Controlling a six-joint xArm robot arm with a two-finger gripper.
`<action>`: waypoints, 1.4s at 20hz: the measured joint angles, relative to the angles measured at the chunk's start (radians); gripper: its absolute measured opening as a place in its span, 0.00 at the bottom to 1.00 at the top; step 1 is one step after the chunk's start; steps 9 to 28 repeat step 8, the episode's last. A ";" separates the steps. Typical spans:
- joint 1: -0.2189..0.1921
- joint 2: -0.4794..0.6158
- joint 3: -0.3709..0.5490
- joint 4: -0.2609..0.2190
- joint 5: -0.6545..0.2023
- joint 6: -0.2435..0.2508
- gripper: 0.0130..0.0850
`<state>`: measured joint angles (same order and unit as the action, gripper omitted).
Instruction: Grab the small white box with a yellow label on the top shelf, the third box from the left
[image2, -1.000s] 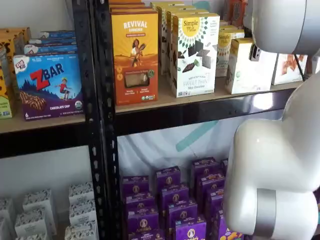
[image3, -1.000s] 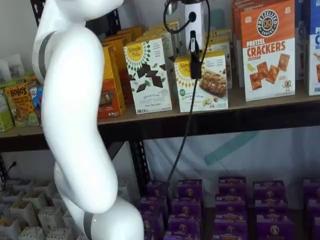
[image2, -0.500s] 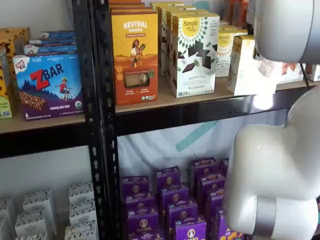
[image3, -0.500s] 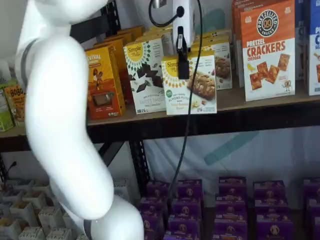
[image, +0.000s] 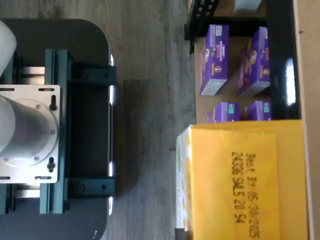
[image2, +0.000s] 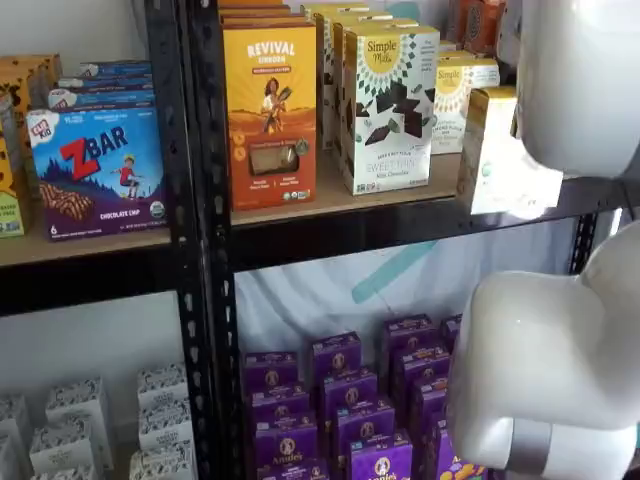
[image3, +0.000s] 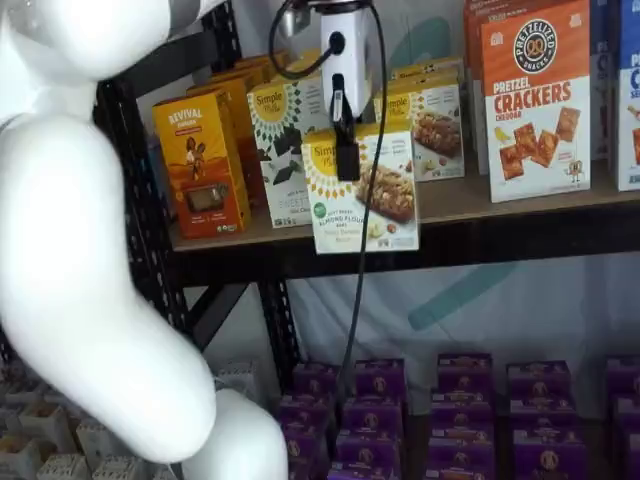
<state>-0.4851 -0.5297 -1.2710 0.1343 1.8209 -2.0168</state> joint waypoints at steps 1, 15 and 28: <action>0.003 -0.014 0.016 -0.003 -0.003 0.002 0.33; 0.005 -0.064 0.073 0.007 0.000 0.006 0.33; 0.005 -0.064 0.073 0.007 0.000 0.006 0.33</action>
